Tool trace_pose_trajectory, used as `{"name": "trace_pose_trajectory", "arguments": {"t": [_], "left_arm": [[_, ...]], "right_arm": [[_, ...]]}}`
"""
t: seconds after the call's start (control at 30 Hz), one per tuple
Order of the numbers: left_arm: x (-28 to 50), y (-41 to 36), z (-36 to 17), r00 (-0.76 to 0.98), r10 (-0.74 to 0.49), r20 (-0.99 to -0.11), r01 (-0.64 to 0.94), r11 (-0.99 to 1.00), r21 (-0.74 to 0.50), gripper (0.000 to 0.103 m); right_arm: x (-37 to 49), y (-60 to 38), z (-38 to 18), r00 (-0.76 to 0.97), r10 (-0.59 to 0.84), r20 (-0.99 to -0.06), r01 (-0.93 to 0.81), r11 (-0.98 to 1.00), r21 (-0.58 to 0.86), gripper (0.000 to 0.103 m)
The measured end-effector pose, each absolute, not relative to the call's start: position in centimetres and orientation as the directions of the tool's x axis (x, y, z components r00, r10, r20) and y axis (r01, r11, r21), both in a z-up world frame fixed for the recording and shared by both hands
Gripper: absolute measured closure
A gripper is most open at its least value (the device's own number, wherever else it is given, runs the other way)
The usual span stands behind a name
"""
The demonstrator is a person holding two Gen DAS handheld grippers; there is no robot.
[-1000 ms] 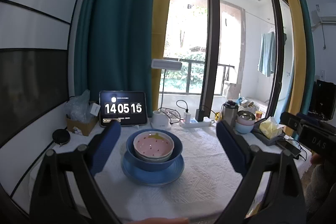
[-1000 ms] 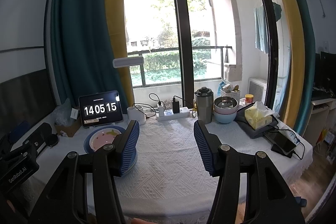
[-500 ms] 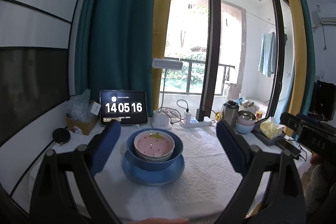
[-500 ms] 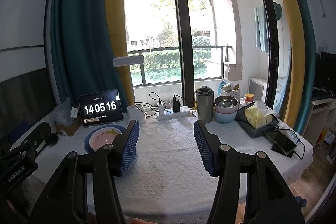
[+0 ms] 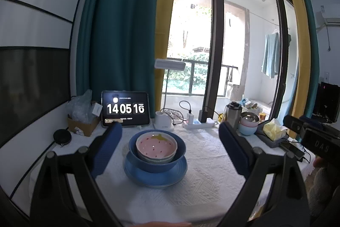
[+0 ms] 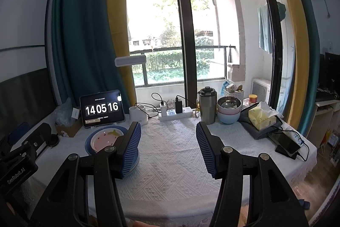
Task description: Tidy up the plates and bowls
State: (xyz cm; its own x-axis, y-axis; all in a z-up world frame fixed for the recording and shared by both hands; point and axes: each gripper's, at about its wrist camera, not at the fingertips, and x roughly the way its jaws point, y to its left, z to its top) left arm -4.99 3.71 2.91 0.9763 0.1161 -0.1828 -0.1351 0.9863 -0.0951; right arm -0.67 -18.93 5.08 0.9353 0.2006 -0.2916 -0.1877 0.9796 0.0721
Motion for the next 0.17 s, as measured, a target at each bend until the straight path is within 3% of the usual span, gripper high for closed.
{"name": "trace_pose_trajectory", "arguments": {"t": [0.17], "left_arm": [[-4.88,3.71,2.57,0.974,0.104,-0.203,-0.122,0.989,-0.078,0.01]], "right_arm": [[-0.62,-19.0,4.82,0.932,0.204,-0.298,-0.192,0.979,0.072,0.046]]}}
